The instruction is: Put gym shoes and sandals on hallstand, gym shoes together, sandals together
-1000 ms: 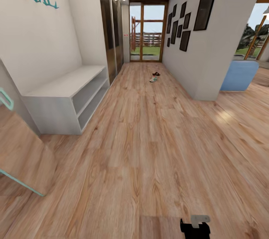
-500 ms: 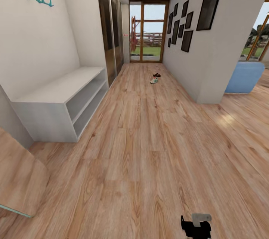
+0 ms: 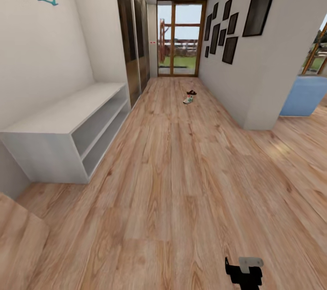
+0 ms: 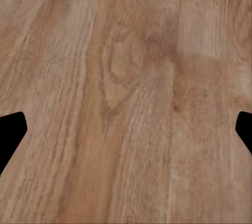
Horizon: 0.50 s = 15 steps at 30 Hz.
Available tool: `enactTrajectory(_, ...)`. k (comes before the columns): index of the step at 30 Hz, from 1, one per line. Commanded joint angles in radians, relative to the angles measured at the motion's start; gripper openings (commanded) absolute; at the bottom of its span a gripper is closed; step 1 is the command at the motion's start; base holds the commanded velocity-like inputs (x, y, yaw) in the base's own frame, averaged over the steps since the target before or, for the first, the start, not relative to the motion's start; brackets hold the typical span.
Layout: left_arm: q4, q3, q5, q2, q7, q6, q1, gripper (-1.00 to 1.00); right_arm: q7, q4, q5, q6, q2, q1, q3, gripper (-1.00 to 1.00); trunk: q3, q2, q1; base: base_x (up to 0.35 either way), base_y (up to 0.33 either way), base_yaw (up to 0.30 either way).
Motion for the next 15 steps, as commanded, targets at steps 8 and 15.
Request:
enactTrajectory(8, 0.001, 0.001, 0.01, 0.001, -0.009, 0.001, -0.001, 1.0, -0.009, 0.002, 0.008, -0.002, 0.014, 0.006, 0.0, 1.0, -0.001, 0.0, 0.0, 0.338, 0.0, 0.0)
enactTrajectory(15, 0.001, 0.001, 0.01, 0.001, -0.009, 0.0, -0.001, 1.0, -0.009, 0.002, 0.008, -0.002, 0.019, 0.008, 0.0, 1.0, -0.001, 0.0, 0.0, 0.338, 0.0, 0.0)
